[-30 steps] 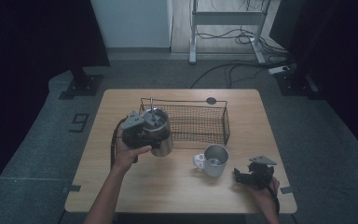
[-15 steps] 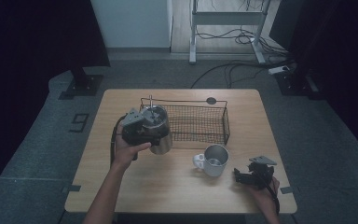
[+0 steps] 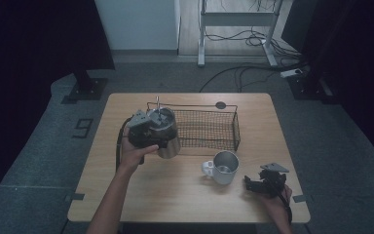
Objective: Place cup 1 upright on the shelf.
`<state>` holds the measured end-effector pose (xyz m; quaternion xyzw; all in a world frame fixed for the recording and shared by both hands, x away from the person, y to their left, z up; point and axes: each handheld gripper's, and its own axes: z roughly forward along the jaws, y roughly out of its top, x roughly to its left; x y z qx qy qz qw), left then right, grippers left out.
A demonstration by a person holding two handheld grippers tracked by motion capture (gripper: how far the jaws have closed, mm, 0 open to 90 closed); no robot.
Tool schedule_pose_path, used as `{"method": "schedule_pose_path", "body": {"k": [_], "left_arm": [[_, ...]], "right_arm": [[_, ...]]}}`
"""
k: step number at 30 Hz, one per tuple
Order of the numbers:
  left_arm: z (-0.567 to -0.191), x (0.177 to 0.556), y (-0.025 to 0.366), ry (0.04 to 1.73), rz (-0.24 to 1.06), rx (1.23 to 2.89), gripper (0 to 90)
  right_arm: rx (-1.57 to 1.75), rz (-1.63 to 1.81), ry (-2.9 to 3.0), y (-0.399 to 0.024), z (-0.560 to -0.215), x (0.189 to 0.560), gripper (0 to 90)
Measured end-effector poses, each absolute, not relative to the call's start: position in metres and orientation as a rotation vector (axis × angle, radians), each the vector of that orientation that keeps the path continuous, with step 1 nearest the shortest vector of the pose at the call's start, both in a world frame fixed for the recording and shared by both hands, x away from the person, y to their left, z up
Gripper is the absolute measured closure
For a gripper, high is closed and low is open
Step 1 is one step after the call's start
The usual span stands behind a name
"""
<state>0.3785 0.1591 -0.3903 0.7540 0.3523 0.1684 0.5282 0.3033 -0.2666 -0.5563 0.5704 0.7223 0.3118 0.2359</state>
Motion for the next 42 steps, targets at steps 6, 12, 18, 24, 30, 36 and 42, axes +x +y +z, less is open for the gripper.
{"method": "schedule_pose_path", "body": {"k": [6, 12, 18, 24, 30, 36, 42], "left_arm": [[-0.389, 0.383, 0.163, 0.855, 0.382, 1.788, 3.3], [-0.389, 0.389, 0.165, 0.875, 0.382, 1.792, 3.3], [-0.385, 0.39, 0.166, 0.872, 0.388, 1.79, 3.3], [-0.383, 0.392, 0.164, 0.863, 0.401, 1.791, 3.3], [-0.384, 0.397, 0.163, 0.876, 0.401, 1.793, 3.3], [-0.387, 0.401, 0.161, 0.88, 0.39, 1.802, 3.4], [-0.387, 0.407, 0.161, 0.89, 0.389, 1.813, 3.3]], "right_arm": [[1.565, 0.855, 1.981, -0.267, -0.556, 0.303, 2.0], [1.565, 0.855, 1.98, -0.267, -0.556, 0.303, 2.1], [1.565, 0.855, 1.98, -0.267, -0.556, 0.303, 2.1], [1.565, 0.855, 1.98, -0.267, -0.556, 0.303, 2.1], [1.565, 0.857, 1.977, -0.266, -0.556, 0.303, 2.2], [1.565, 0.857, 1.977, -0.266, -0.556, 0.303, 2.1], [1.562, 0.855, 1.979, -0.267, -0.556, 0.303, 2.1]]}}
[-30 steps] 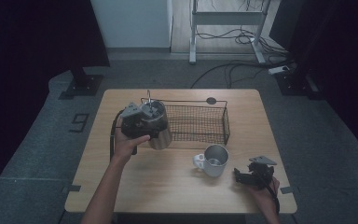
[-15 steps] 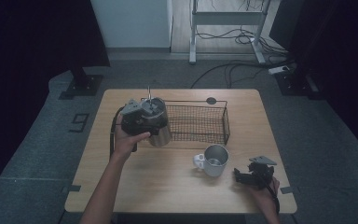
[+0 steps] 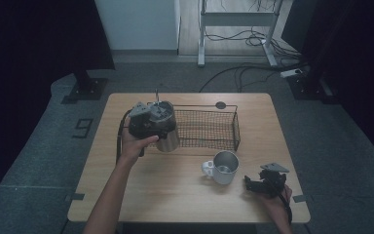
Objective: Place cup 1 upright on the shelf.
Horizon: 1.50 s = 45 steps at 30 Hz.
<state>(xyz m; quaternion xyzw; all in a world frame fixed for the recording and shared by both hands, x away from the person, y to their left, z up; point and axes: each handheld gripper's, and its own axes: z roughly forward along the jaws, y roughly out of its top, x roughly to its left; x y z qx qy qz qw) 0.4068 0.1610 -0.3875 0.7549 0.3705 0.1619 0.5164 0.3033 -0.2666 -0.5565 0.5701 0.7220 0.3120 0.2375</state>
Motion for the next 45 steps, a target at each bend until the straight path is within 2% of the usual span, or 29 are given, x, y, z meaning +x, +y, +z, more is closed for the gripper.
{"method": "schedule_pose_path", "body": {"k": [45], "left_arm": [[-0.378, 0.448, 0.153, 0.905, 0.397, 1.81, 3.4]], "right_arm": [[1.559, 0.859, 1.973, -0.267, -0.556, 0.303, 4.0]]}}
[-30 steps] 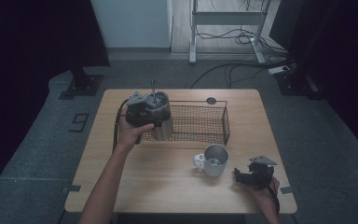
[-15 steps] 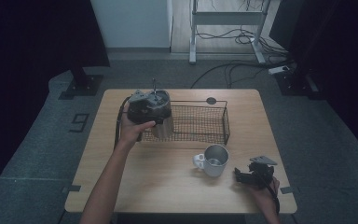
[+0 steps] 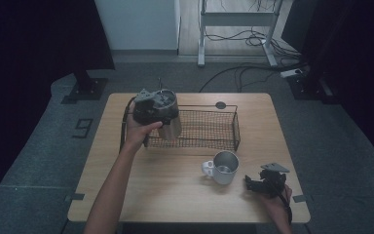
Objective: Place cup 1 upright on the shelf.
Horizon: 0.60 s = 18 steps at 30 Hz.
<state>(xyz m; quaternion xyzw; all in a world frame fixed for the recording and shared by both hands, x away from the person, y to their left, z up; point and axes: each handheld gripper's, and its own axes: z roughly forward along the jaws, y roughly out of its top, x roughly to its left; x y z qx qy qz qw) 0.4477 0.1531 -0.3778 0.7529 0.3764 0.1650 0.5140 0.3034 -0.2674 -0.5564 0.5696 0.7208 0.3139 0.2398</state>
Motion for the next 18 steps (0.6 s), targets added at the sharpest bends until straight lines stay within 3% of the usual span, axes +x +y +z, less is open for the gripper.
{"method": "schedule_pose_path", "body": {"k": [18], "left_arm": [[-0.38, 0.465, 0.152, 0.933, 0.427, 1.804, 3.4]], "right_arm": [[1.56, 0.859, 1.97, -0.267, -0.556, 0.303, 4.4]]}}
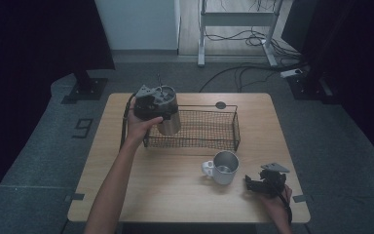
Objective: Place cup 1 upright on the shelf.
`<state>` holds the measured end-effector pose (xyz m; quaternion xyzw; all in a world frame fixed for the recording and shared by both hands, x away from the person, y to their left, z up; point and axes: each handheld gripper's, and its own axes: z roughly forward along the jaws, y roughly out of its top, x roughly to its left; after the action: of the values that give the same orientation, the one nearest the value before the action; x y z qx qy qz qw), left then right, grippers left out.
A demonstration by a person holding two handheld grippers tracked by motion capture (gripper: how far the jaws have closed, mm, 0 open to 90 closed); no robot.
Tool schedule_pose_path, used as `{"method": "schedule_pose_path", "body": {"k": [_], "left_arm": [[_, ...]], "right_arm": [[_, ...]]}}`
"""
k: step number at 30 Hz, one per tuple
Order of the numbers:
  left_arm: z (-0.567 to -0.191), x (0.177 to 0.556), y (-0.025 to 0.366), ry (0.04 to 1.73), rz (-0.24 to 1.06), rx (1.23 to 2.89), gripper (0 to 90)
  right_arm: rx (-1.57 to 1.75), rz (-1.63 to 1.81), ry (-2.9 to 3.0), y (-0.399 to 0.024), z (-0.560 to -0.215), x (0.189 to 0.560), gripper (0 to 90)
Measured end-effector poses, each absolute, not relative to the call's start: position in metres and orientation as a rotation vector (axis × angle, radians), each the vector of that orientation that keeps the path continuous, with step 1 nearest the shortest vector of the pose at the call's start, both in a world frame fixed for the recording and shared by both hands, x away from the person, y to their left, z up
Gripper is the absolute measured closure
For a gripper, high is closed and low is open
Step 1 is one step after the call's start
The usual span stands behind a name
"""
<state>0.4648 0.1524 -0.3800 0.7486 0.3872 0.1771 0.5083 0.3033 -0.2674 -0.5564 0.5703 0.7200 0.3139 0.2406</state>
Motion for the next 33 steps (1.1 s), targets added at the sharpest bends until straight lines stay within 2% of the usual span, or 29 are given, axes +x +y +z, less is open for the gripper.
{"method": "schedule_pose_path", "body": {"k": [33], "left_arm": [[-0.41, 0.494, 0.144, 1.022, 0.423, 1.829, 3.4]], "right_arm": [[1.564, 0.857, 1.964, -0.268, -0.556, 0.303, 4.7]]}}
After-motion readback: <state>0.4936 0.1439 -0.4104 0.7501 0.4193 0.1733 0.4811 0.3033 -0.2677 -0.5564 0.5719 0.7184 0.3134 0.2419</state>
